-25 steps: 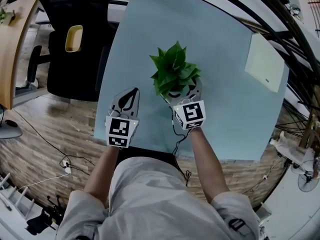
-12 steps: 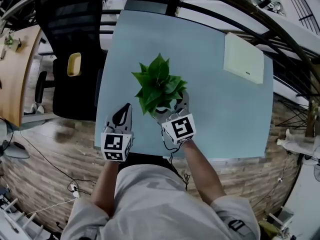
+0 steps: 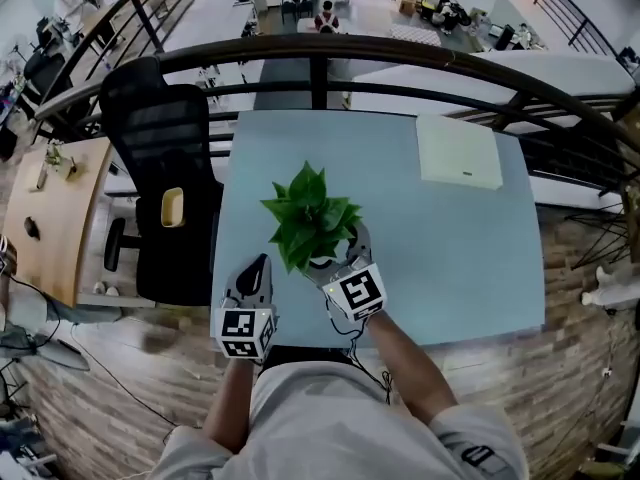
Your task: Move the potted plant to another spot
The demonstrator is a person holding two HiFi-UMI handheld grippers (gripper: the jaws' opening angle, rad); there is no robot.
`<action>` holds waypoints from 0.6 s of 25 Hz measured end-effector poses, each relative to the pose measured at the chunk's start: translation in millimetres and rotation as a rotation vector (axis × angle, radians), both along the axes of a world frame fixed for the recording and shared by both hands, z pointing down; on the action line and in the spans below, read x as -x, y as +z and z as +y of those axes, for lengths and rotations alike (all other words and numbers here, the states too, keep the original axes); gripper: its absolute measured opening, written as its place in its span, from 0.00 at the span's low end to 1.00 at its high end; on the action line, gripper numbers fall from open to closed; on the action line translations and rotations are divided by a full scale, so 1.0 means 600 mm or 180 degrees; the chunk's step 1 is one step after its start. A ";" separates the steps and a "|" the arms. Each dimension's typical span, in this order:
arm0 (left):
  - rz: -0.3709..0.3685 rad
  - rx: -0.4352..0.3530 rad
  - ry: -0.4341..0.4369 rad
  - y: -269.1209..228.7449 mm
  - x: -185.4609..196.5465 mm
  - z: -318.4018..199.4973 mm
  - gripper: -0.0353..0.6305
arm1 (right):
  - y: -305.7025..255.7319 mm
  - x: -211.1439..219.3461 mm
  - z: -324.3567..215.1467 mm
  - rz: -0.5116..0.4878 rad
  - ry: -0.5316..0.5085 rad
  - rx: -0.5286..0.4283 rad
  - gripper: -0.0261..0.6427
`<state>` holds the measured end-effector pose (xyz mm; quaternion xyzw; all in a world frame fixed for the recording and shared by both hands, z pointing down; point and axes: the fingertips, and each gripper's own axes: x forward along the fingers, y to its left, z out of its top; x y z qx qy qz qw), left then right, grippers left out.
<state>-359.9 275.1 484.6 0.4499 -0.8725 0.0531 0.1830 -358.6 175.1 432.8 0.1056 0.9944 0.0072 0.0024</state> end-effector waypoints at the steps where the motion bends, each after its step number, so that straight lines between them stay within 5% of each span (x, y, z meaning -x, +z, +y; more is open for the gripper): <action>1: -0.0013 -0.0026 -0.0003 -0.008 -0.009 -0.005 0.07 | -0.010 -0.009 0.000 -0.0027 -0.0013 -0.0014 0.86; 15: -0.0107 0.0029 0.0010 -0.026 -0.116 0.012 0.07 | -0.030 -0.127 0.019 -0.0125 -0.0082 -0.0074 0.86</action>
